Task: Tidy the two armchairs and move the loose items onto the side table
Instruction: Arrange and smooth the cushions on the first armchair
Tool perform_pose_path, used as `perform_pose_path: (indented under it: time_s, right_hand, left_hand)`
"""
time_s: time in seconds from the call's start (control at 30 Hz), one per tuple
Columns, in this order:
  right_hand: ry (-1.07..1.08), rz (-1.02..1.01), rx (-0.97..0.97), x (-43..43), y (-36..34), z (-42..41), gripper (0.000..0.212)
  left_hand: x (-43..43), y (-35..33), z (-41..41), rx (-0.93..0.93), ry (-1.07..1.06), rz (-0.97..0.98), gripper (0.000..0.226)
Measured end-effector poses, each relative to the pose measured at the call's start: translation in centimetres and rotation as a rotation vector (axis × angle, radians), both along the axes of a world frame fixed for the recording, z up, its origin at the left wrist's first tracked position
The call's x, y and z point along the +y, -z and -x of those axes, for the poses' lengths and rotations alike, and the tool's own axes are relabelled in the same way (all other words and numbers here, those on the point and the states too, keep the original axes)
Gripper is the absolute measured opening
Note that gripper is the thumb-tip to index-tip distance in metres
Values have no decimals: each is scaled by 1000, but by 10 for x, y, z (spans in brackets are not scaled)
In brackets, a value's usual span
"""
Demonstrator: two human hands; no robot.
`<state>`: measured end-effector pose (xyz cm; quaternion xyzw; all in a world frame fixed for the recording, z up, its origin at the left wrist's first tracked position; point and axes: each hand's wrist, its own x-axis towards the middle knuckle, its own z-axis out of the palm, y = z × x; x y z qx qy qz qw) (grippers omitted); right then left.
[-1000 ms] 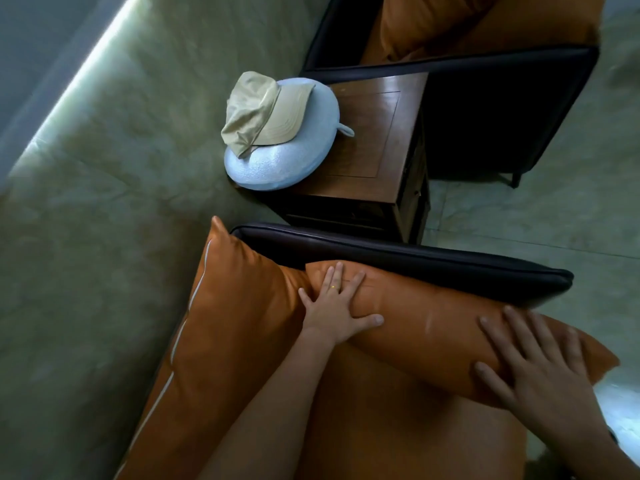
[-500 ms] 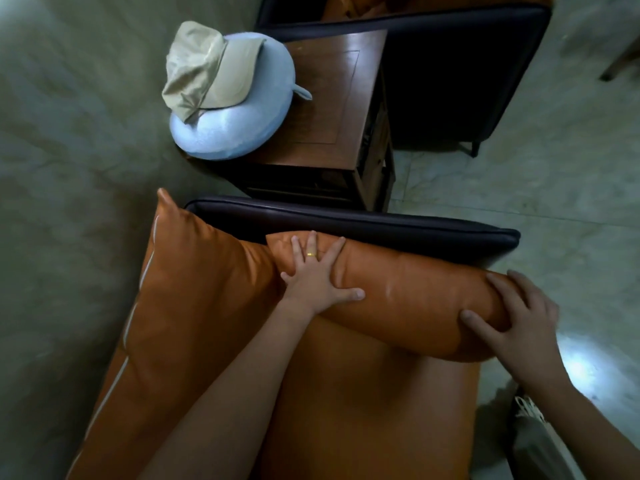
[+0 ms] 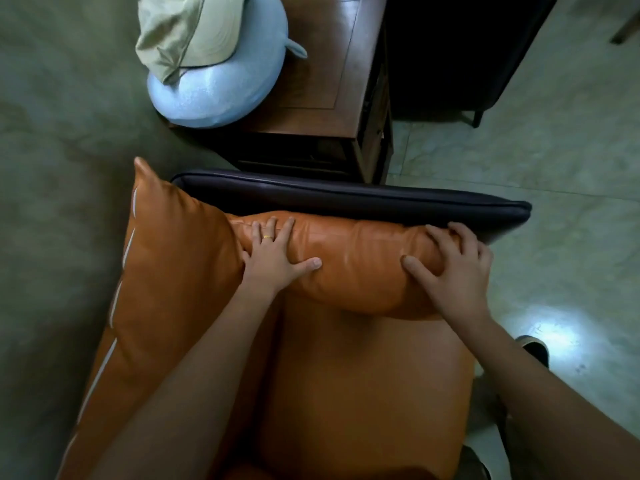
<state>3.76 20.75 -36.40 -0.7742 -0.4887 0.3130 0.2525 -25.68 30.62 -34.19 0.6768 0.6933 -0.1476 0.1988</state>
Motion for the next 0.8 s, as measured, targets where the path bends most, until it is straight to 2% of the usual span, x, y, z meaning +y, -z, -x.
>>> perform_pose_path:
  time_s: [0.1,0.23,0.3,0.43,0.5,0.6,0.67,0.73,0.8]
  right_hand:
    - [52,-2,38,-11,1,-10,71]
    - [186,-85,-10,-19,2,4,69]
    - [236,-127,4,-19,5,4,66]
    - [606,-174,373,-18,12,5,57]
    - [687,-147,469,-17,17,10,50]
    - [660,-95,605,-22,31,4,47]
    - [555,-32,709,-26,35,-12,44]
    - [427,38,754,-25,32,-29,43]
    - [389,64,767,-23,25,-40,47]
  left_hand:
    - [-12,-4,-28,-61,22,-123,95]
    - [-35,7,-84,-165,268,-204,74]
    - [-43,18,-97,-180,285,-266,68]
    - [-45,47,-96,-210,237,-435,61]
    - [-43,60,-96,-218,239,-482,61]
    - [-42,71,-91,-293,246,-529,59]
    - [-41,74,-85,-329,206,-545,57]
    - [-39,69,-75,-311,145,-529,55]
    - [-36,61,-59,-243,136,-490,53]
